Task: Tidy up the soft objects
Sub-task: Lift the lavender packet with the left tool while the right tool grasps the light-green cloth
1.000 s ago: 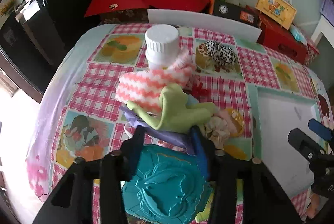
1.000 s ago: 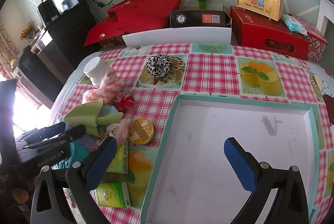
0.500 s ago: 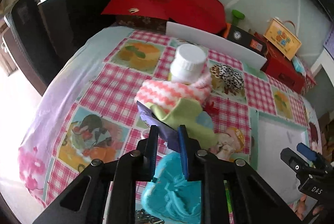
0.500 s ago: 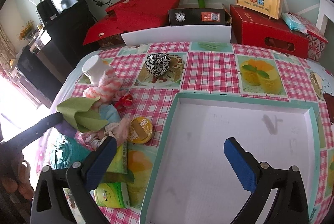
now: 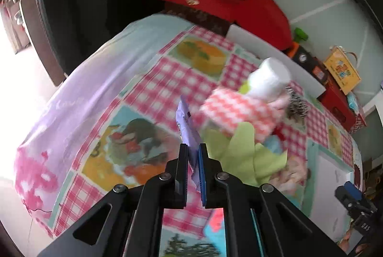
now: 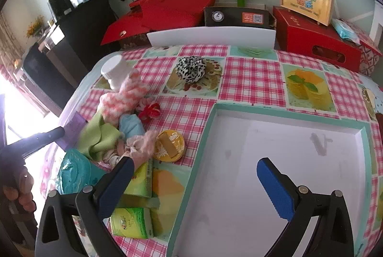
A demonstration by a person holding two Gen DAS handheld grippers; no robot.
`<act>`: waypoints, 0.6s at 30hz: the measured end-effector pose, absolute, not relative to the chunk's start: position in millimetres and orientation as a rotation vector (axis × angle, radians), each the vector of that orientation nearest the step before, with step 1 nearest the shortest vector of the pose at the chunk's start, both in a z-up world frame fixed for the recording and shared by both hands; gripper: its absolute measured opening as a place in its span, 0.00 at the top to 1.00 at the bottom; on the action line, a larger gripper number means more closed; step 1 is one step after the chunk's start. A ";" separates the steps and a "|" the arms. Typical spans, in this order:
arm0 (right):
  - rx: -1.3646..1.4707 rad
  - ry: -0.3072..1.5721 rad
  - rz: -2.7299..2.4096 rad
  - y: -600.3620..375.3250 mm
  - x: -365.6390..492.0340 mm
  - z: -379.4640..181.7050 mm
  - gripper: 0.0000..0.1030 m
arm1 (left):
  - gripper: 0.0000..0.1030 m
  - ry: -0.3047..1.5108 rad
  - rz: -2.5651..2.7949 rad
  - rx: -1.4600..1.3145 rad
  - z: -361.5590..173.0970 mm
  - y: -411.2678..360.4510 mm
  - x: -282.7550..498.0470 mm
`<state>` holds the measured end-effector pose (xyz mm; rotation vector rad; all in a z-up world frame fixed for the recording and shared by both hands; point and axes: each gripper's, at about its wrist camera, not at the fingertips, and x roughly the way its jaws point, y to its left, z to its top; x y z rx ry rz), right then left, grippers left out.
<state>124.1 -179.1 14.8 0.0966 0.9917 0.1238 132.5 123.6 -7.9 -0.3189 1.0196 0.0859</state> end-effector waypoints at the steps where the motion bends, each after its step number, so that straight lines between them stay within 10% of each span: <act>1: 0.090 0.994 0.130 -176.4 124.4 13.5 0.00 | 0.92 1.032 0.092 -0.322 -12.9 128.7 131.0; 14: 0.178 0.970 0.386 -131.6 134.3 17.1 0.00 | 0.91 1.082 0.013 -0.404 -42.4 158.4 125.3; 16: 0.185 0.987 0.420 -124.0 141.5 17.7 0.00 | 0.83 1.092 0.004 -0.397 -42.4 159.3 127.6; 18: 0.178 1.007 0.450 -114.3 151.1 18.8 0.01 | 0.53 1.095 -0.005 -0.385 -42.1 158.6 130.7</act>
